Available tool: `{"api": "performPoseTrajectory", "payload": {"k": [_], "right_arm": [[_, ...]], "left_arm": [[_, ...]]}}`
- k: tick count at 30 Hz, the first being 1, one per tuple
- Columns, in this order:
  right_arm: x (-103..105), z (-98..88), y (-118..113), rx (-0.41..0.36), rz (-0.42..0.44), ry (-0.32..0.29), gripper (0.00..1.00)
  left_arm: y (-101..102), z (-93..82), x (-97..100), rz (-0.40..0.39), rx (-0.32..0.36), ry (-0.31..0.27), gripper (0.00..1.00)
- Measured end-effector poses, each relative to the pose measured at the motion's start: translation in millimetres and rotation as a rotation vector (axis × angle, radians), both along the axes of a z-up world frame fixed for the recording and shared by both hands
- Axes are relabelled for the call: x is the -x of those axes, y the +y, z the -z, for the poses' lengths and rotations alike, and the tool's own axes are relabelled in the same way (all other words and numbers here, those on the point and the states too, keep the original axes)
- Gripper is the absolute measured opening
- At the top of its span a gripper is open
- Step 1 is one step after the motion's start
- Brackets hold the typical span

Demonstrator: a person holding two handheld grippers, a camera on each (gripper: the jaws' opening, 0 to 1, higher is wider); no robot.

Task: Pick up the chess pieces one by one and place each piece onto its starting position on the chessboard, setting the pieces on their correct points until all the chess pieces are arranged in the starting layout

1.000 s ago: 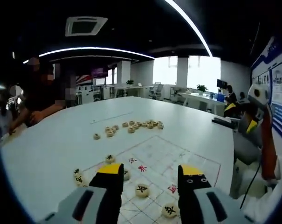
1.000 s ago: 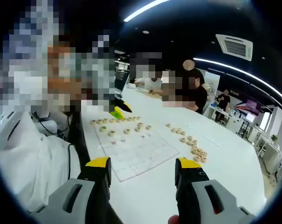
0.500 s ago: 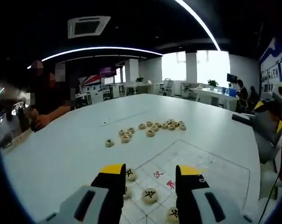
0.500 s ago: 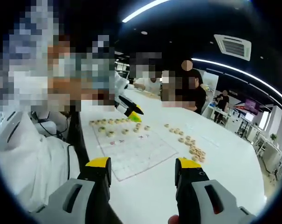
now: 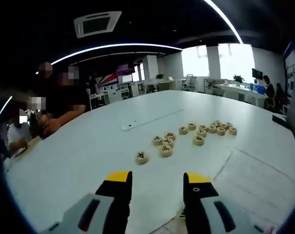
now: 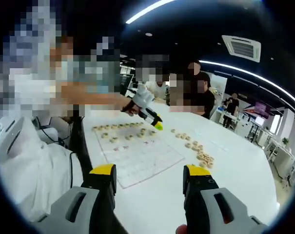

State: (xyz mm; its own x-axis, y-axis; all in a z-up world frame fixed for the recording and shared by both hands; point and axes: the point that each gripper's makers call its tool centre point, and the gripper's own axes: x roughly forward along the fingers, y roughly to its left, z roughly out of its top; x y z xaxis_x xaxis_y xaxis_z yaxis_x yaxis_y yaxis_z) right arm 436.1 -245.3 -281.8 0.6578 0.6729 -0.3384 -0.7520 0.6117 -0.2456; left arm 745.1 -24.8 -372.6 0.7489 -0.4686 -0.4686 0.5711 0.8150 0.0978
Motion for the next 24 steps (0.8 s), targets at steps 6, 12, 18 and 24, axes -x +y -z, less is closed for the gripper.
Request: {"api": "performPoseTrajectory", "payload": {"k": [6,12,18,24], "right_arm": [[0,0.3,-2,-0.004,0.003,0.002,0.55],[-5,1.2,-9,-0.015,0.015,0.005,0.55],[-5,0.6,-10,-0.022,0.011,0.001,0.55],[-6,0.9,-12,-0.027,0.019,0.003,0.55]], "left_arm": [[-7,14.0,-37.0,-0.047,-0.007,0.024,0.44],[-6,24.4,-64.9,-0.101,-0.026,0.038,0.43],[-8,32.2,-70.9,-0.158,0.012,0.067,0.20],[-14,28.4,-64.0,-0.150,0.022,0.070,0.20]]}}
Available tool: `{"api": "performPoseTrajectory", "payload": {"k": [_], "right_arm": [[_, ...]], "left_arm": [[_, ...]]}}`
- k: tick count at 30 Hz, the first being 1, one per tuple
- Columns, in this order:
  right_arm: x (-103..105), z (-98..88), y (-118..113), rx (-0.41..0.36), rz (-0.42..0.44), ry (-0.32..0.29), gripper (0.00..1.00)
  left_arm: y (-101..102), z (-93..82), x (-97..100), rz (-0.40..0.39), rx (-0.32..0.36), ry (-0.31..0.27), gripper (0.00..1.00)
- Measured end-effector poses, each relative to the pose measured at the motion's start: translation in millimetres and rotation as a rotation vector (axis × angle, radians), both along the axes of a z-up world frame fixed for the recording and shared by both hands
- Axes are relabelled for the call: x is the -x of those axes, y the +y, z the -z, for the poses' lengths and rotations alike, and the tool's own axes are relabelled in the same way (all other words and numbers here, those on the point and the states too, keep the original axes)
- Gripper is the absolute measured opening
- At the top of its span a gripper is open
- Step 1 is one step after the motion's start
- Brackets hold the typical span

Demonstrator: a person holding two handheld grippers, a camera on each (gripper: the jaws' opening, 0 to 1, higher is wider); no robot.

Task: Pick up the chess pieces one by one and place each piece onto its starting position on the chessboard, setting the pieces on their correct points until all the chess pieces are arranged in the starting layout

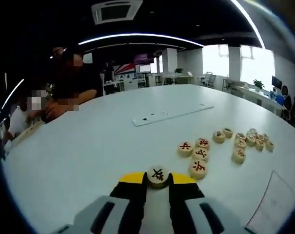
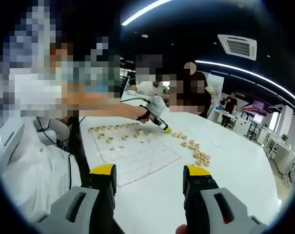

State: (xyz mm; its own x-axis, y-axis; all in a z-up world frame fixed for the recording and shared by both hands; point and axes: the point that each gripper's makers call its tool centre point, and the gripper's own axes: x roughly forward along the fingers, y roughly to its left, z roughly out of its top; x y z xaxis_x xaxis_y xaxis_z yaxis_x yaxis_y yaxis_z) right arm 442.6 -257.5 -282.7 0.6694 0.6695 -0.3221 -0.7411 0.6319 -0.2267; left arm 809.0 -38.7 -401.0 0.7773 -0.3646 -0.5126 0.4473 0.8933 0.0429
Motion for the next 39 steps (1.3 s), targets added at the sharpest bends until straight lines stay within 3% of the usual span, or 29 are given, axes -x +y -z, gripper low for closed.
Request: {"api": "performPoseTrajectory", "payload": {"k": [7,16,20,29,34,39], "right_arm": [[2,0.4,5,0.010,-0.008,0.000,0.56],[3,2.8,11,0.020,-0.017,0.007,0.56],[4,1.7,12,0.021,-0.019,0.004,0.56],[4,1.5,12,0.017,-0.022,0.006,0.56],[4,2.9,13,0.024,-0.025,0.010,0.56],[6,0.7,13,0.024,-0.021,0.004,0.56]], "left_arm": [[0,-14.5,11.0,0.035,-0.026,-0.013,0.20],[8,-53.5,68.6,0.099,0.013,-0.053,0.20],[12,-70.4,108.2,0.160,0.046,-0.066,0.20],[10,-84.0,205.5,0.300,0.116,-0.076,0.20],[8,-78.7,257.4,0.345,0.161,-0.066,0.20],[5,-63.7,308.1,0.389,0.198,-0.019,0.20]]}}
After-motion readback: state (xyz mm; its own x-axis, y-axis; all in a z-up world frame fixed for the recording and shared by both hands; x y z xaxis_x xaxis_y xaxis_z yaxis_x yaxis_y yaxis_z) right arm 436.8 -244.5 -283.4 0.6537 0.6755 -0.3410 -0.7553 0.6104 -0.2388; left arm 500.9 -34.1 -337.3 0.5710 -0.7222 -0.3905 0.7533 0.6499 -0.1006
